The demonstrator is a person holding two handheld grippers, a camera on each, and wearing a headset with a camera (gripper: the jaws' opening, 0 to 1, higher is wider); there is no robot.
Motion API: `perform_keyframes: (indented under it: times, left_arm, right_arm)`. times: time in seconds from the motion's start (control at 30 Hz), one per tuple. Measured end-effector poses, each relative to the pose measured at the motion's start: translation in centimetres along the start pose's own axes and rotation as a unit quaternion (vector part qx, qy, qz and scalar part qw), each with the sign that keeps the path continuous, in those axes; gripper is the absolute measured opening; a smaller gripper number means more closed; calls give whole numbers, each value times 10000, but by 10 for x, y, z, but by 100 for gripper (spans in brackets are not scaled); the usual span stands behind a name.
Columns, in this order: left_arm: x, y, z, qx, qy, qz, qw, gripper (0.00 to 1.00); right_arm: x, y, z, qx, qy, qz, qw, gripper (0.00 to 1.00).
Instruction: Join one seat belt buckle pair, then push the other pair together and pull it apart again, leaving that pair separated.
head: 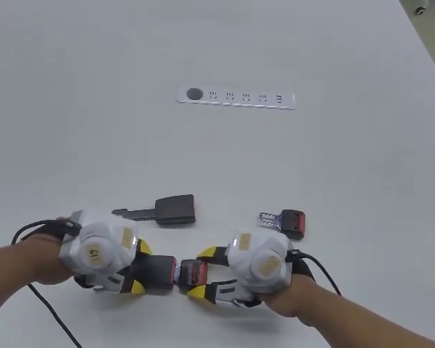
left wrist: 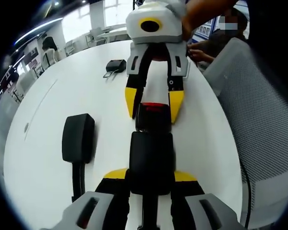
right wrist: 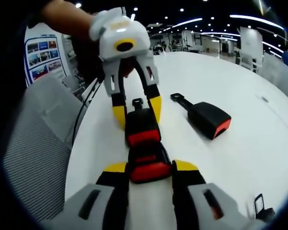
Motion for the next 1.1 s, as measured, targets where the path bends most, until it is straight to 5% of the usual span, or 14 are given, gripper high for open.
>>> perform_keyframes:
  times: [0.3,0.53,0.77,1.1]
  left_arm:
    - [0,2,4,259,-60,19,9996,33]
    - [1,3,7,500,-28,-41,9987,33]
    - [0,2,7,554,-66,10,9984,33]
    - [-1,2,6,562,-140,94,9983,33]
  right_arm:
    - [-2,1,1,59,129,-62,9999,34]
    - [-8,3,4,257,177,214,9993,34]
    - [-9,4,6,352,98,299,9989,33]
    - [-6,5,8,401,156,100,9990,33]
Point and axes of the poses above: the centre of the closed fingertips' face, and the gripper's own axes: y roughly backward along the fingers, x roughly to its right, z roughly out of its underside, the point moved 9 cm from there along y, roughly backward along the fingers, and after that the axes turned 15 degrees about x, right-handed, at the moved point
